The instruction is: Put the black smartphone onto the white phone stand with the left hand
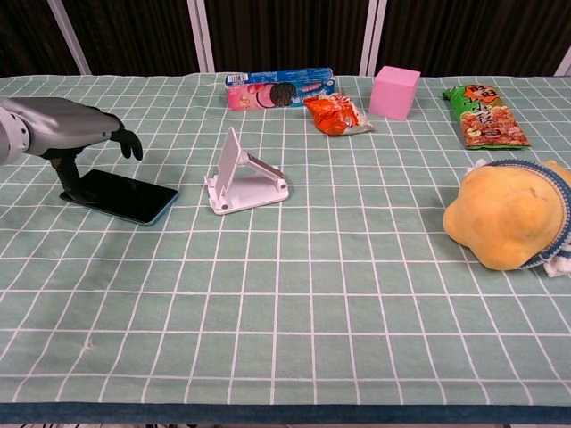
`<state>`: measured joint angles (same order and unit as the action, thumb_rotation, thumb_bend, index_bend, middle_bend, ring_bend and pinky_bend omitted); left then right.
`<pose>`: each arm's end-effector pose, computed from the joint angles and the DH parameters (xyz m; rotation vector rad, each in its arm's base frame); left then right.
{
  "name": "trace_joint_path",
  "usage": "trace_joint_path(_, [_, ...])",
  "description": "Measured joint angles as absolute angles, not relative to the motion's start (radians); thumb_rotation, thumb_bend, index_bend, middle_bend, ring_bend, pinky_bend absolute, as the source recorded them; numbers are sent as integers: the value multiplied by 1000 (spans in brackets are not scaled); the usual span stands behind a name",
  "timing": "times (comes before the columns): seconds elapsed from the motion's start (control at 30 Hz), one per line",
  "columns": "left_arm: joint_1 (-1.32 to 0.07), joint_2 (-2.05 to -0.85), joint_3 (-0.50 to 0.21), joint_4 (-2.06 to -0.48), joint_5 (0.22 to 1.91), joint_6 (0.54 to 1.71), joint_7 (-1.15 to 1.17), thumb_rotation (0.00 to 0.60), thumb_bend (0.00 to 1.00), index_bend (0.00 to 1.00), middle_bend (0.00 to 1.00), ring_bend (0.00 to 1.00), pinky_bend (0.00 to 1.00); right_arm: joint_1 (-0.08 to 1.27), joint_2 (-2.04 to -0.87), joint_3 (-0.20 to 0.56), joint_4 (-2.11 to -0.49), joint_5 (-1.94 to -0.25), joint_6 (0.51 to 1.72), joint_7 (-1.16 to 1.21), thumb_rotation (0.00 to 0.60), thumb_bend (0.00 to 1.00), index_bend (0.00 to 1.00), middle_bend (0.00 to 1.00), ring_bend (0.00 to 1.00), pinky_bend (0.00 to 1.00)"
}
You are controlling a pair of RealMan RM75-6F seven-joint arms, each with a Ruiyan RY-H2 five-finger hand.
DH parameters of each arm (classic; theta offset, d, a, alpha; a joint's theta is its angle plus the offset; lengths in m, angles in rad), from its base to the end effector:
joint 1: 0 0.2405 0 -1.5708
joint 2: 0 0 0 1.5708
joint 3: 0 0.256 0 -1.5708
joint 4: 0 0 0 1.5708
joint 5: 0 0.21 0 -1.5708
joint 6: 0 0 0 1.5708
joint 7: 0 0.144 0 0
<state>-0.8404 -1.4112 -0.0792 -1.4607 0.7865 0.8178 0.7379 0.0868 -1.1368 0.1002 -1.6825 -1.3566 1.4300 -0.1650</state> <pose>-0.1976 0.3672 0.0104 -1.9635 -0.7308 -0.3959 -0.3123 -0.1896 0.1531 1.3094 -0.9234 0.7804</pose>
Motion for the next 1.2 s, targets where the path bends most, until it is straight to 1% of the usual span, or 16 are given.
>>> trace_joint_path(0.07, [-848, -1421, -73, -1454, 778, 815, 742, 600, 167, 202, 199, 0, 0, 87, -1137, 100, -1683, -1356, 1430, -165, 600, 349, 0, 0, 0, 119])
trace_joint_path(0.2, [-866, -1439, -61, -1440, 755, 813, 753, 600, 167, 202, 201, 0, 0, 87, -1137, 100, -1683, -1356, 1430, -165, 600, 350, 0, 0, 0, 119])
trace_joint_path(0.47, [-886, -1446, -43, -1437, 732, 814, 759, 600, 148, 201, 202, 0, 0, 87, -1136, 101, -1685, -1354, 1430, -164, 600, 349, 0, 0, 0, 120])
trace_joint_path(0.83, [-901, -1443, -16, -1433, 713, 817, 757, 600, 147, 206, 212, 0, 0, 87, -1137, 101, -1684, -1354, 1430, -164, 600, 350, 0, 0, 0, 120])
trace_joint_path(1.2, [-915, -1459, 3, -1413, 705, 809, 750, 600, 147, 235, 235, 0, 0, 87, -1137, 101, -1685, -1353, 1431, -166, 600, 350, 0, 0, 0, 120])
